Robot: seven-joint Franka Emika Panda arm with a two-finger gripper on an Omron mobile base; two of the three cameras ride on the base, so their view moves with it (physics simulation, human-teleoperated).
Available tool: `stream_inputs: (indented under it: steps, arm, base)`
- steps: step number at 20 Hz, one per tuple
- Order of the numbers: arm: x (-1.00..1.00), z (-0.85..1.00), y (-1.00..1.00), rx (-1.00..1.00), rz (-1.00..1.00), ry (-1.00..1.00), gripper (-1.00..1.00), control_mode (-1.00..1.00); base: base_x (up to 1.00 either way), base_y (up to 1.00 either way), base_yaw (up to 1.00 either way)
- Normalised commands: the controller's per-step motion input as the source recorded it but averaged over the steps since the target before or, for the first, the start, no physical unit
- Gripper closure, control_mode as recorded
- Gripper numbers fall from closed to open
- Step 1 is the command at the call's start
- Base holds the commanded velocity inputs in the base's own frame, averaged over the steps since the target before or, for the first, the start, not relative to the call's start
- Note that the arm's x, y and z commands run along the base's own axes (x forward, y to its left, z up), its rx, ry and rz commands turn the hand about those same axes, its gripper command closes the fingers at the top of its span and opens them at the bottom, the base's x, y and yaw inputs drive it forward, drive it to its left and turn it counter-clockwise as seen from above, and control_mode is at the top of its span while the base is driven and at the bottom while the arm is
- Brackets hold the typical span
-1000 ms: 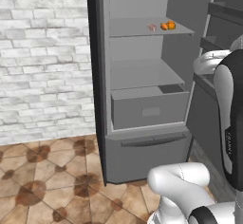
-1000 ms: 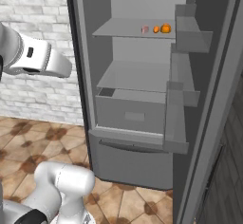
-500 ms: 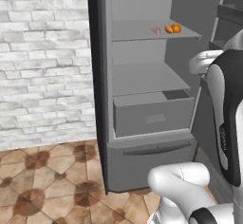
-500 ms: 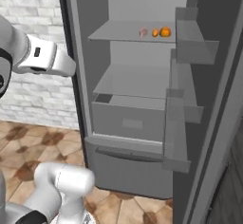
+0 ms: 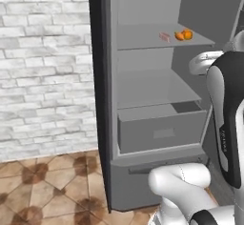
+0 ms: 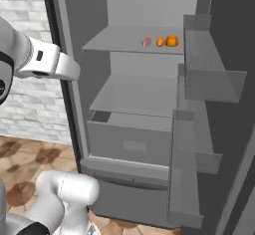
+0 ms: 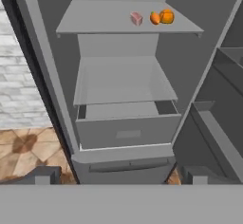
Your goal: Open the fridge, remove the orange, carrot, and steak, and place them on any counter.
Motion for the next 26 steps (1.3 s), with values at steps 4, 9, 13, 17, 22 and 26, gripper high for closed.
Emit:
stream_inputs:
  steps: [4,9,13,17,22,26]
  arm:
    - [0.00,0.00,0.00,0.00,0.00,0.00,-1.00,1.00]
    - [0.00,0.00,0.00,0.00,0.00,0.00,-1.00,1.00]
    - [0.00,0.00,0.00,0.00,0.00,0.00,-1.00,1.00]
    - [0.00,0.00,0.00,0.00,0.00,0.00,-1.00,1.00]
    - [0.00,0.00,0.00,0.00,0.00,0.00,-1.00,1.00]
    - [0.00,0.00,0.00,0.00,0.00,0.00,-1.00,1.00]
  base:
    - [0.69,-0.24,-0.03]
    - [0.57,-0.46,-0.03]
    - [0.45,-0.61,-0.05]
    - [0.65,-0.24,-0.02]
    - [0.62,-0.01,0.00]
    - [0.74,0.00,0.00]
